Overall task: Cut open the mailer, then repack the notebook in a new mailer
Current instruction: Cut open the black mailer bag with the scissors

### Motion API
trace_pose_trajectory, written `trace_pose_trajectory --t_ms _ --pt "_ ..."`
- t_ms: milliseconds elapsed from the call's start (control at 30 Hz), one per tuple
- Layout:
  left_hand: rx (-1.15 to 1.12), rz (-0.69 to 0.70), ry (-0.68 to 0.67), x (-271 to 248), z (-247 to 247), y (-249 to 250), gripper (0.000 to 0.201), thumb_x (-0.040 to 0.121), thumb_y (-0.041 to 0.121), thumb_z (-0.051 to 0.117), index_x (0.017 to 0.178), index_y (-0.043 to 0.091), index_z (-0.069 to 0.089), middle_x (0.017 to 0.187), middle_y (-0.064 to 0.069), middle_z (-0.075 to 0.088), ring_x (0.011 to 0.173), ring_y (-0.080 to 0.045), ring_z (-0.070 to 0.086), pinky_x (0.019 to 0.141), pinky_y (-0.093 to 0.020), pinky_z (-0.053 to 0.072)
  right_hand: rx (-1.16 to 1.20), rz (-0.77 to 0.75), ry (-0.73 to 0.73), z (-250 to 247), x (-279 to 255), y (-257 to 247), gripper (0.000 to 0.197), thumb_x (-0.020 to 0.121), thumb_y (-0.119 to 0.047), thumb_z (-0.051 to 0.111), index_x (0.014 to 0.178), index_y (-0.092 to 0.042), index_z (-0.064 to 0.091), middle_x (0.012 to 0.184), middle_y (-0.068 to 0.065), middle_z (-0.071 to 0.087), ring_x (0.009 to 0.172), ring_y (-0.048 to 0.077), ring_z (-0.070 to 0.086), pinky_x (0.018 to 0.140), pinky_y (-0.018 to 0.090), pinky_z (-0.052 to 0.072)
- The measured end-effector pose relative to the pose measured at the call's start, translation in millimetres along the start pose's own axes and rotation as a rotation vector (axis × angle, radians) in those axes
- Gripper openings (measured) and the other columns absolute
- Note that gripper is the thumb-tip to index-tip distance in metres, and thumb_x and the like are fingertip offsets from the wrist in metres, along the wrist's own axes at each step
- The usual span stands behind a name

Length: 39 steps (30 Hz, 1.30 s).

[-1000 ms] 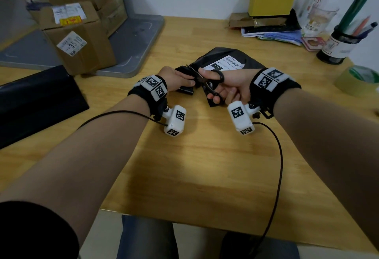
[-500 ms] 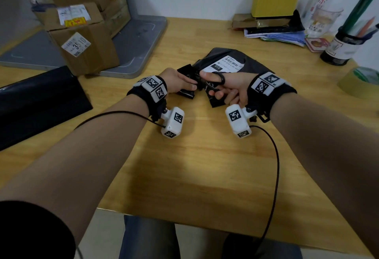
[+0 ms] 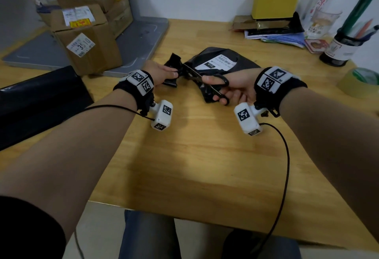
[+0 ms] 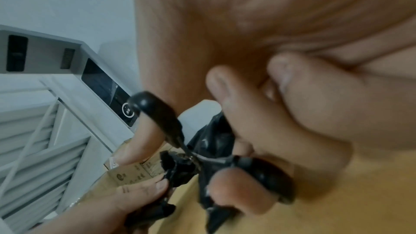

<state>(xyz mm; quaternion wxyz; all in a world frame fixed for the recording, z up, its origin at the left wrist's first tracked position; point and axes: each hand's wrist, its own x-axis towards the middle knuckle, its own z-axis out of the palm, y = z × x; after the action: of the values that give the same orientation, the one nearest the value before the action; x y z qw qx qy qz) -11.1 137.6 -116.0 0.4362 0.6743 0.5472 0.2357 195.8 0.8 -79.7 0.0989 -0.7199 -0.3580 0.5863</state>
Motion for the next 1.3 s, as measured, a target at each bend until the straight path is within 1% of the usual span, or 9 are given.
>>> trace_pose_trajectory --t_ms 100,200,367,433,533,700,900,1100,1300 --pt "0.024 0.006 0.045 -0.2 -4.7 -2.2 0.011 0.078 0.027 0.083 0.087 0.029 0.077 0.115 -0.007 0.071 0.101 -0.017 0.065 0.091 -0.031 0.053 0.033 0.020 -0.058 -1.8 -1.4 11.8 0.070 0.063 -0.084 0.066 0.079 -0.016 0.060 0.062 -0.005 0.052 0.034 0.001 0.030 0.039 0.013 0.016" --pt "0.101 -0.051 0.013 -5.2 -6.2 -6.8 0.012 0.078 0.033 0.083 0.088 0.033 0.076 0.105 -0.003 0.071 0.082 -0.015 0.057 0.067 -0.027 0.047 0.080 0.001 -0.119 2.9 -2.9 13.7 0.076 0.055 -0.085 0.069 0.081 -0.015 0.062 0.067 -0.003 0.054 0.035 0.001 0.031 0.037 0.012 0.019" --pt "0.083 -0.068 0.014 -13.1 -6.4 -6.1 0.026 0.080 0.029 0.081 0.106 0.024 0.077 0.092 -0.001 0.068 0.054 -0.012 0.046 0.045 -0.023 0.037 0.103 -0.034 -0.136 15.6 -3.4 2.7 0.077 0.065 -0.088 0.061 0.082 -0.013 0.061 0.070 0.000 0.058 0.035 0.001 0.033 0.034 0.011 0.022" --pt "0.055 -0.076 0.010 -15.8 -6.7 -5.1 0.028 0.081 0.029 0.080 0.108 0.023 0.077 0.087 -0.001 0.066 0.054 -0.012 0.047 0.045 -0.022 0.038 0.096 -0.034 -0.138 20.5 -3.5 -4.2 0.078 0.068 -0.087 0.059 0.083 -0.011 0.060 0.070 0.002 0.059 0.034 0.001 0.033 0.032 0.011 0.024" --pt "-0.050 -0.085 0.006 -15.2 -6.0 -5.1 0.029 0.081 0.026 0.081 0.109 0.021 0.076 0.113 -0.004 0.069 0.083 -0.018 0.066 0.066 -0.022 0.053 0.086 -0.048 -0.150 25.9 -0.7 -14.9 0.079 0.070 -0.087 0.056 0.084 -0.010 0.059 0.070 0.003 0.060 0.032 0.001 0.033 0.030 0.011 0.026" --pt "-0.116 -0.101 -0.008 -16.9 -2.6 -5.6 0.028 0.084 0.019 0.078 0.112 0.018 0.075 0.089 0.000 0.067 0.056 -0.007 0.051 0.033 -0.009 0.036 0.122 -0.054 -0.167 29.3 13.7 -32.4 0.083 0.073 -0.088 0.050 0.092 -0.007 0.058 0.073 0.005 0.064 0.030 0.000 0.033 0.029 0.012 0.028" --pt "-0.033 -0.141 -0.055 -11.7 -4.2 -9.6 0.009 0.082 0.030 0.080 0.085 0.036 0.075 0.099 0.000 0.069 0.075 -0.015 0.050 0.052 -0.023 0.035 0.200 -0.075 -0.219 23.1 31.7 -42.9 0.082 0.080 -0.086 0.045 0.088 -0.006 0.058 0.073 0.005 0.063 0.029 0.000 0.034 0.029 0.011 0.026" --pt "-0.072 -0.137 -0.104 -9.5 1.3 -10.0 0.010 0.081 0.025 0.080 0.089 0.031 0.077 0.104 0.002 0.074 0.087 -0.016 0.057 0.064 -0.025 0.040 0.255 -0.110 -0.204 26.3 45.9 -50.8 0.072 0.079 -0.084 0.051 0.078 -0.012 0.057 0.066 0.001 0.060 0.028 0.000 0.033 0.030 0.010 0.023" --pt "-0.059 -0.153 -0.112 -9.4 -5.8 -13.2 0.018 0.082 0.027 0.079 0.099 0.032 0.077 0.110 0.007 0.068 0.079 -0.011 0.051 0.064 -0.023 0.040 0.267 -0.112 -0.116 20.6 49.6 -45.7 0.061 0.080 -0.079 0.058 0.071 -0.018 0.052 0.054 -0.009 0.049 0.028 0.001 0.028 0.031 0.011 0.018"
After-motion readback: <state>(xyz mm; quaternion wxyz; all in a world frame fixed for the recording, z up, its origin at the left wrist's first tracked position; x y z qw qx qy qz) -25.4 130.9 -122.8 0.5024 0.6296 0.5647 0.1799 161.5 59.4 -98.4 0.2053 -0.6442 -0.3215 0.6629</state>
